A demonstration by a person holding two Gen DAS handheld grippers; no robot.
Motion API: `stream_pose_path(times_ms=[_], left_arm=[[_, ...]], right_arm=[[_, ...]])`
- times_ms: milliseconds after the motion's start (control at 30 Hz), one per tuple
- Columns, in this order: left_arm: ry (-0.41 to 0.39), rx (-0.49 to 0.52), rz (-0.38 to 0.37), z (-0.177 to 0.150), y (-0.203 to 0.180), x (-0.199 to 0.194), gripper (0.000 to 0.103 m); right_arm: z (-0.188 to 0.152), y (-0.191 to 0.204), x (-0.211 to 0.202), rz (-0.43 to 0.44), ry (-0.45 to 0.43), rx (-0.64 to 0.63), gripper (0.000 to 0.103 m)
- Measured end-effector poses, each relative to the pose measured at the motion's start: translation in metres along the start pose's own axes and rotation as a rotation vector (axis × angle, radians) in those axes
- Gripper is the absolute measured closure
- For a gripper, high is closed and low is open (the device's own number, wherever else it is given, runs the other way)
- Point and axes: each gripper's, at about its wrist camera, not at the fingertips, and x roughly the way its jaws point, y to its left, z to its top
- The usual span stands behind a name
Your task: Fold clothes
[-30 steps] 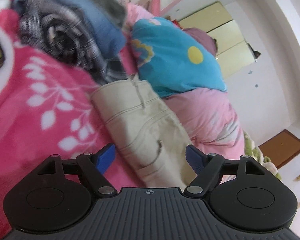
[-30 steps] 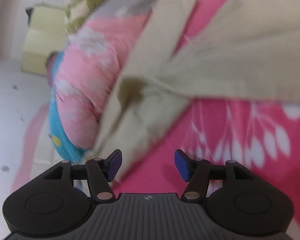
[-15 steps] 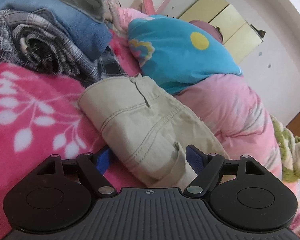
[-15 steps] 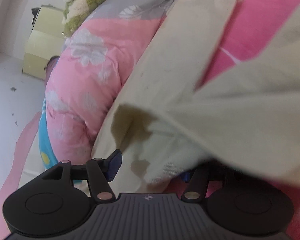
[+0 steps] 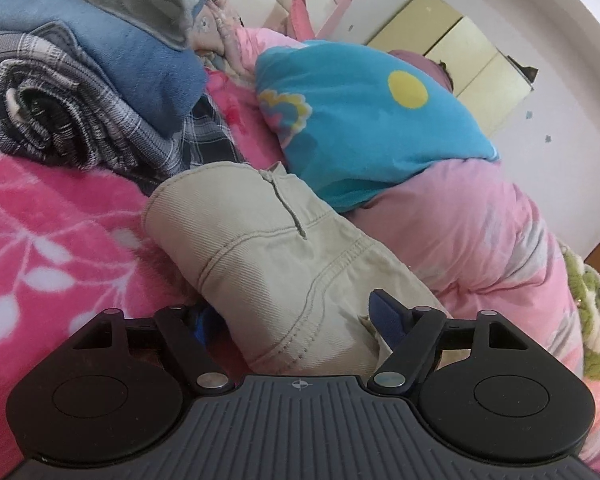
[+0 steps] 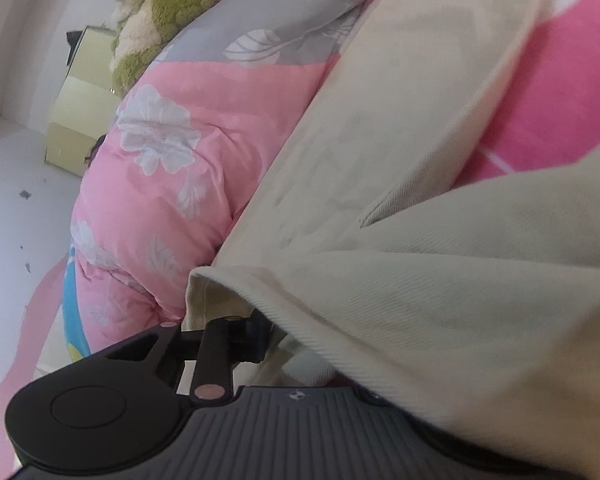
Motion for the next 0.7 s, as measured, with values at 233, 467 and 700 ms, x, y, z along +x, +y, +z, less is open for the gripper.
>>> stream_pose_path(times_ms=[233,467,700], left_arm=[[-0.028,-0.079,0.000,0.002,0.008,-0.008,0.082],[-0.040,-0.113,-0.051,0.004,0.011,-0.040,0.087],[-0.052,-0.115,-0.084,0.002,0.015,-0.094,0.087]], right_arm=[[0.004,-0.001,0.007,0.028,-0.030,0.000,0.091],[0.001,0.005,-0.020,0.068,-0.039,0.015,0.095],[-0.004,0.006,-0.060,0.106,-0.012,0.041,0.095]])
